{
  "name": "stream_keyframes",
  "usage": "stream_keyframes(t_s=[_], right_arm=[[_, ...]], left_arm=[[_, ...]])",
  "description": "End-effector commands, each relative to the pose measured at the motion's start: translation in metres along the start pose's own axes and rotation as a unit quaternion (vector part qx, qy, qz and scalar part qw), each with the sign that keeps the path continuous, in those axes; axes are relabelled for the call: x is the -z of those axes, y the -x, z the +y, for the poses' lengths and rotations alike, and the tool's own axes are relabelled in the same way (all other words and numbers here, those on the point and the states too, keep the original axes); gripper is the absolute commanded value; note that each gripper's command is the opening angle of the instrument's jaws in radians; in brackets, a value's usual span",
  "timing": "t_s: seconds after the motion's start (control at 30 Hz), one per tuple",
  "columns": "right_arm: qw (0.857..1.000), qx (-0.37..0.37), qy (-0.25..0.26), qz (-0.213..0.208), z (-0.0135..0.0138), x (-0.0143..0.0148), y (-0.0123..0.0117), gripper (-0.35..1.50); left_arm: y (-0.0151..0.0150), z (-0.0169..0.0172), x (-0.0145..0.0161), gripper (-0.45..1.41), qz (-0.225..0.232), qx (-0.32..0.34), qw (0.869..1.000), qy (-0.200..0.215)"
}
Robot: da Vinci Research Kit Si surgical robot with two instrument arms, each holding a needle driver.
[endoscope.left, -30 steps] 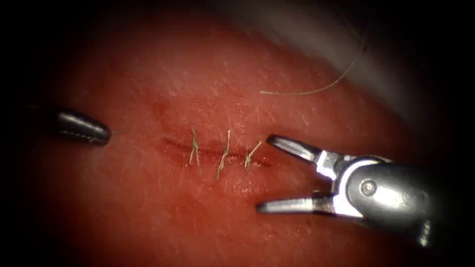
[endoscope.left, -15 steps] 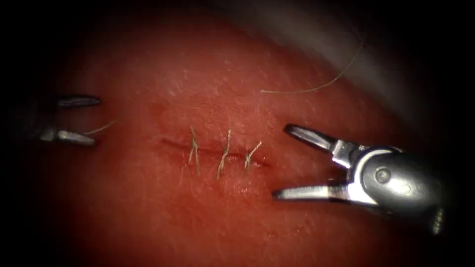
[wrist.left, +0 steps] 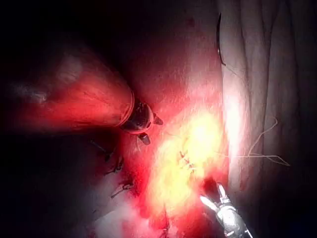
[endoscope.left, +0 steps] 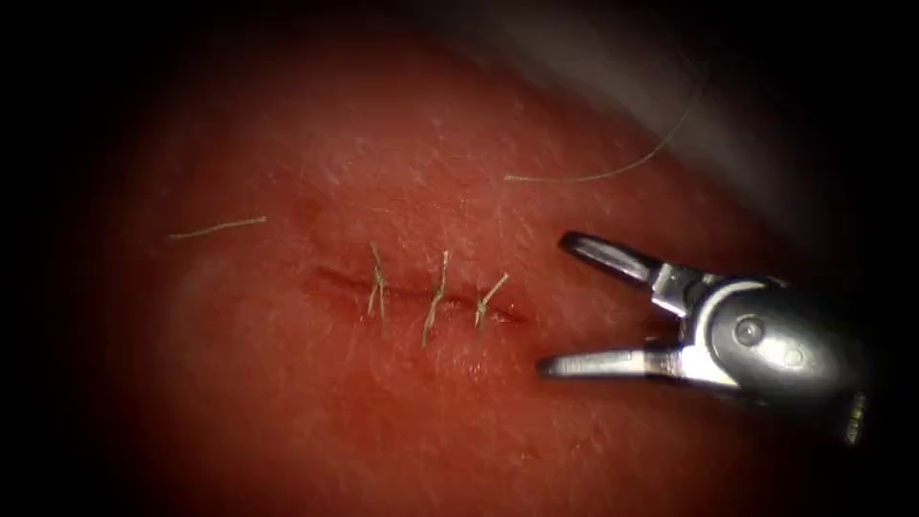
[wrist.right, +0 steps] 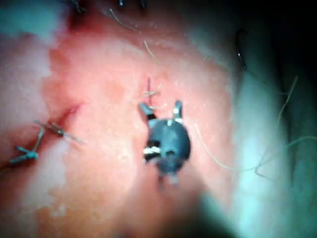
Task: Wound Closure
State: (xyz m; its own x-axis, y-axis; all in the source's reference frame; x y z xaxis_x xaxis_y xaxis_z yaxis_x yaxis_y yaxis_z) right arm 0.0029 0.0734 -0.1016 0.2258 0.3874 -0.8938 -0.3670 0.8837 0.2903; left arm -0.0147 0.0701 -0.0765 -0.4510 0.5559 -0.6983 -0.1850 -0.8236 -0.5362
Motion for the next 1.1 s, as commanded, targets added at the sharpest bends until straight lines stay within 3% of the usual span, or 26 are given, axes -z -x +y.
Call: stream_keyframes(t_s=[0.03,0.13,0.23,0.4,0.57,0.83,1.1], right_arm=[[1.0,0.001,-0.001,-0.009,0.0003,-0.0003,-0.0001,1.47],[0.999,0.014,-0.011,-0.042,0.001,0.0015,-0.001,1.33],[0.999,0.019,-0.006,-0.051,0.0015,0.0026,-0.0021,1.33],[0.997,0.029,-0.019,-0.067,0.0013,0.0028,-0.0029,1.27],[0.996,0.033,-0.029,-0.083,0.0011,0.0027,-0.003,1.2],[0.994,0.045,-0.035,-0.096,0.001,0.0031,-0.004,1.18],[0.994,0.047,-0.028,-0.096,0.0011,0.0032,-0.0042,1.17]], left_arm=[[-0.0004,0.0004,-0.0012,0.71,0.011,-0.002,1.0,-0.002],[-0.0036,0.0028,-0.005,0.7,0.035,-0.003,0.999,-0.017],[-0.0054,0.0052,-0.0086,0.69,0.039,-0.017,0.999,-0.021],[-0.0067,0.0065,-0.0117,0.66,0.053,-0.015,0.998,-0.028],[-0.0067,0.0058,-0.0131,0.63,0.062,-0.028,0.997,-0.035],[-0.0043,0.0023,-0.0134,0.65,0.058,-0.037,0.994,-0.084],[-0.0035,0.0021,-0.0134,0.66,0.056,-0.045,0.993,-0.091]])
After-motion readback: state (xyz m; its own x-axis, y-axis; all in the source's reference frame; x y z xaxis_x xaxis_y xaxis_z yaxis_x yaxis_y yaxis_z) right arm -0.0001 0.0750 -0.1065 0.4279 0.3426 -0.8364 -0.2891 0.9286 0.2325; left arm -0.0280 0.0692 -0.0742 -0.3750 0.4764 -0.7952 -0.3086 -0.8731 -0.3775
